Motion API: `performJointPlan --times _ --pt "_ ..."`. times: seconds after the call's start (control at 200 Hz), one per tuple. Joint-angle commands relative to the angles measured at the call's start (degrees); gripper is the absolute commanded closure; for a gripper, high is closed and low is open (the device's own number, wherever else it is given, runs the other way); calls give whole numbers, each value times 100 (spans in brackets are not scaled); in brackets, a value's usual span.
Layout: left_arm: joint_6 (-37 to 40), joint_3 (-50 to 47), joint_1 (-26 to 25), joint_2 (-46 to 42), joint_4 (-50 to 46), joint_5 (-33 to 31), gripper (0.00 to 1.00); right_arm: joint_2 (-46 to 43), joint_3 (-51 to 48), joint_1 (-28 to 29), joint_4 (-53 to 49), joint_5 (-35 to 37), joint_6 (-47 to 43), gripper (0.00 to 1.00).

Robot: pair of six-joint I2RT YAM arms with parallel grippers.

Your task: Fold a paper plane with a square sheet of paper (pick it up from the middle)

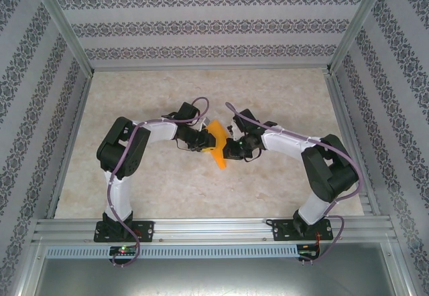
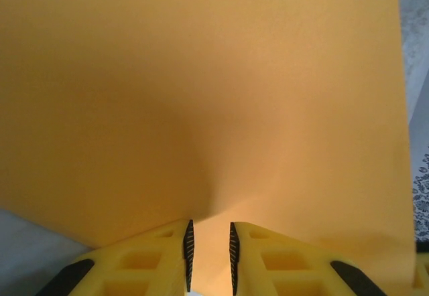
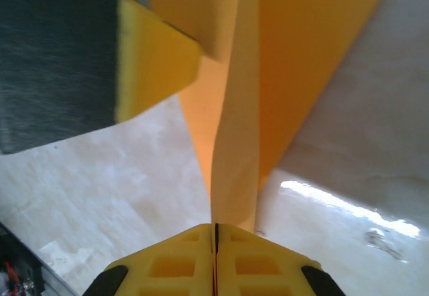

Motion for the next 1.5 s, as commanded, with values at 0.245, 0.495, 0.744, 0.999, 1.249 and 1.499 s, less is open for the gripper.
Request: performJointPlan --times 0.245,0.495,0.744,0.999,1.249,1.499 --pt "301 157 -44 149 -308 -40 76 395 236 55 341 -430 198 93" --pt "368 171 -35 139 -388 -46 76 338 79 -100 804 -669 469 93" --pt "352 172 -15 124 -373 -37 76 495 6 -147 959 -739 577 92" --pt "359 200 -9 117 -391 -27 77 658 112 -147 752 -662 464 92" --pt "369 196 -10 139 -382 -23 76 776 255 -114 542 -547 346 91" --pt "371 220 -5 192 -382 36 77 797 176 -137 771 -519 516 91"
